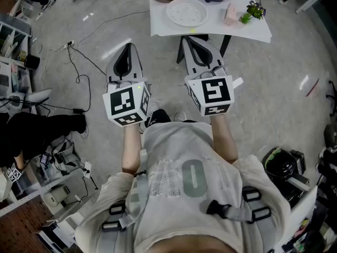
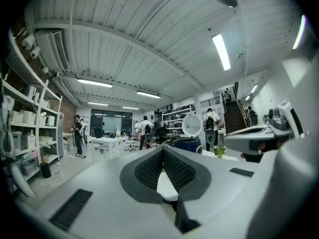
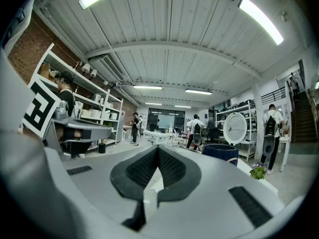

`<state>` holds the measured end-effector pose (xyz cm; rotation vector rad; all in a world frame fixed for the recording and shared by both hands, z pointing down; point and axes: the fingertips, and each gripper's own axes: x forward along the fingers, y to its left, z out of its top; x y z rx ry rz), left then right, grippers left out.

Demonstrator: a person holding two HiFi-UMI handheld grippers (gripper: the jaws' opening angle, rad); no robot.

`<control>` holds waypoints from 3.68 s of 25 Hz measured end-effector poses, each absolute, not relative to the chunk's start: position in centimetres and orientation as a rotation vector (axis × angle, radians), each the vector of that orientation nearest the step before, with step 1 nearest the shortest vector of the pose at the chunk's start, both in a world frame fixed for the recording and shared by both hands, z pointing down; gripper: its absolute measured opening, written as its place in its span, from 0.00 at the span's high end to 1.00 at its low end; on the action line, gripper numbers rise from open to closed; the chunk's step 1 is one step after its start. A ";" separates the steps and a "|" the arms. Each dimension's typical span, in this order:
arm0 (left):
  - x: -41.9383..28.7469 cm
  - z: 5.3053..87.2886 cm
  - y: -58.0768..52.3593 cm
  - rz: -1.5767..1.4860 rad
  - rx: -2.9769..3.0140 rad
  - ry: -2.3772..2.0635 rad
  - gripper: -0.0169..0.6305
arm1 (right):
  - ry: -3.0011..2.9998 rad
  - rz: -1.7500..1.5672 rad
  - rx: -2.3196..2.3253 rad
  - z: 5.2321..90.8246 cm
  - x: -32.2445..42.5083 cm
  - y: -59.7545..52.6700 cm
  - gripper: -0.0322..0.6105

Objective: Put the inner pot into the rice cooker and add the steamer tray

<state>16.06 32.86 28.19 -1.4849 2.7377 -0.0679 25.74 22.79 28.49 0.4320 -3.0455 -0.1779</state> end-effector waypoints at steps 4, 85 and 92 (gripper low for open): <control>15.4 28.2 32.8 -0.060 -1.485 2.740 0.94 | -3.027 -0.197 0.424 28.8 25.7 23.1 0.94; -19.2 26.6 4.1 0.064 -1.937 2.433 0.94 | -2.955 -0.065 0.979 25.9 -2.4 -3.0 0.94; -20.3 25.6 3.7 0.094 -1.912 2.410 0.94 | -2.944 -0.123 0.997 25.2 -3.7 -3.3 0.94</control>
